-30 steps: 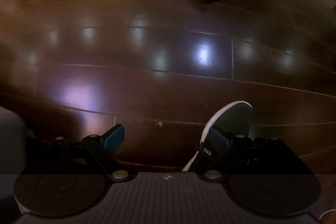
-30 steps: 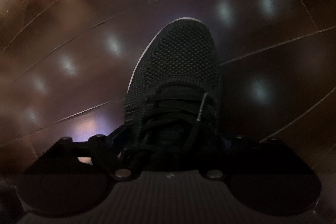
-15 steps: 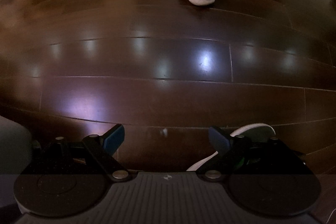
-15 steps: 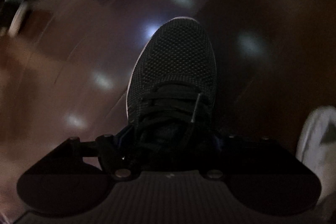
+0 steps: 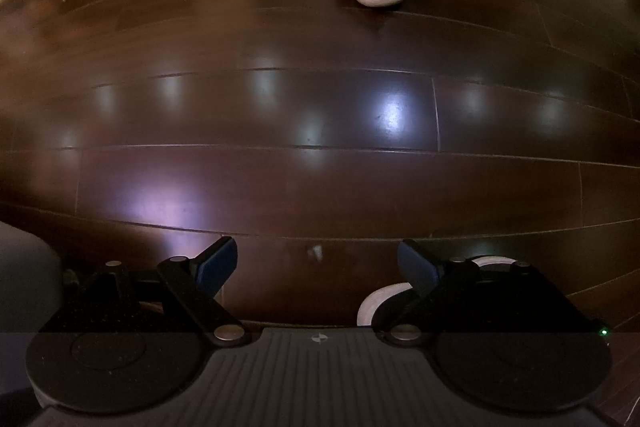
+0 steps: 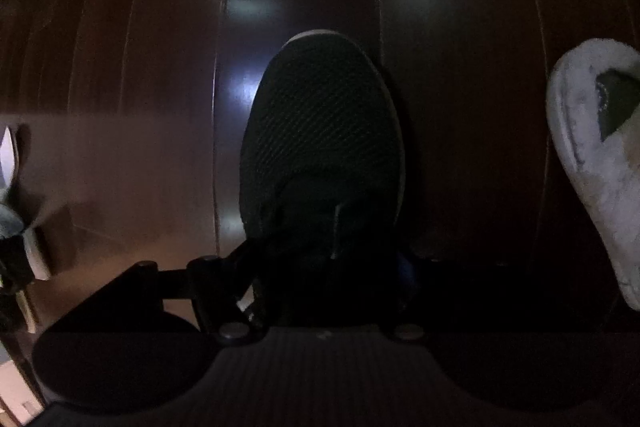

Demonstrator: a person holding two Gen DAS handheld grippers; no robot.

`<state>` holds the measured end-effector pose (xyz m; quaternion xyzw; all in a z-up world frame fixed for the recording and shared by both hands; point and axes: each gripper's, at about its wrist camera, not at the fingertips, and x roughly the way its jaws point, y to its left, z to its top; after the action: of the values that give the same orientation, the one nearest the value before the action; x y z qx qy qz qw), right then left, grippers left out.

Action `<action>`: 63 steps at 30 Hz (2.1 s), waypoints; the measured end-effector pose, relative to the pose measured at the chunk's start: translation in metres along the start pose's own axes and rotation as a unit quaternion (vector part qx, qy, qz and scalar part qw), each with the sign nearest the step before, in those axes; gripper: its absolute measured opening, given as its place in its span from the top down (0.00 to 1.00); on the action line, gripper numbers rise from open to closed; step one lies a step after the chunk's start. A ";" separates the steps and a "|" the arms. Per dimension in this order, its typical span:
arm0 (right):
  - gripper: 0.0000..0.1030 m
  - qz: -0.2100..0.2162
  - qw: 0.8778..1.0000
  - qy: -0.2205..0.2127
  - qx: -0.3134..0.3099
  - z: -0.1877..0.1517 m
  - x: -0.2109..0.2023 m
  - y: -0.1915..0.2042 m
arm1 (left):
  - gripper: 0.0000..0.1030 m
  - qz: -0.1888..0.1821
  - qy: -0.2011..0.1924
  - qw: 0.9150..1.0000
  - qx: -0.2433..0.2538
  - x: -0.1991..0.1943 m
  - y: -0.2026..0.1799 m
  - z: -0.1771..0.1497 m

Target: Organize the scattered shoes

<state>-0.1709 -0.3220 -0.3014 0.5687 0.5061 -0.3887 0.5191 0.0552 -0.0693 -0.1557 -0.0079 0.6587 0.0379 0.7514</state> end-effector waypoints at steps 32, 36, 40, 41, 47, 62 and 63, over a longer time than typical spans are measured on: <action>0.17 -0.034 0.302 0.019 -0.952 -0.083 -0.020 0.055 | 0.12 0.003 0.004 1.000 0.003 -0.005 -0.035 -0.005; 0.17 -0.040 0.210 0.016 -0.977 -0.088 -0.021 0.032 | 0.12 0.004 0.011 1.000 0.005 -0.004 -0.038 -0.006; 0.16 -0.042 0.129 0.008 -0.991 -0.096 0.003 0.026 | 0.12 0.005 0.008 1.000 0.010 -0.004 -0.039 -0.006; 0.16 -0.042 0.117 0.007 -0.992 -0.097 0.007 0.026 | 0.12 0.007 0.007 1.000 0.011 -0.004 -0.039 -0.006; 0.18 -0.039 0.067 0.027 -0.997 -0.107 0.029 0.030 | 0.12 0.008 0.010 1.000 0.008 -0.003 -0.036 -0.006; 0.32 -0.037 0.129 0.038 -0.990 -0.143 0.062 0.072 | 0.12 0.009 0.011 1.000 0.007 -0.002 -0.037 -0.005; 0.32 -0.038 0.141 0.034 -0.989 -0.147 0.065 0.072 | 0.12 0.009 0.011 1.000 0.007 -0.002 -0.037 -0.005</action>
<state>-0.1011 -0.1621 -0.3265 -0.4395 0.4947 0.4449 0.6035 0.0527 -0.1065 -0.1557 0.0030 0.6668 0.0403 0.7441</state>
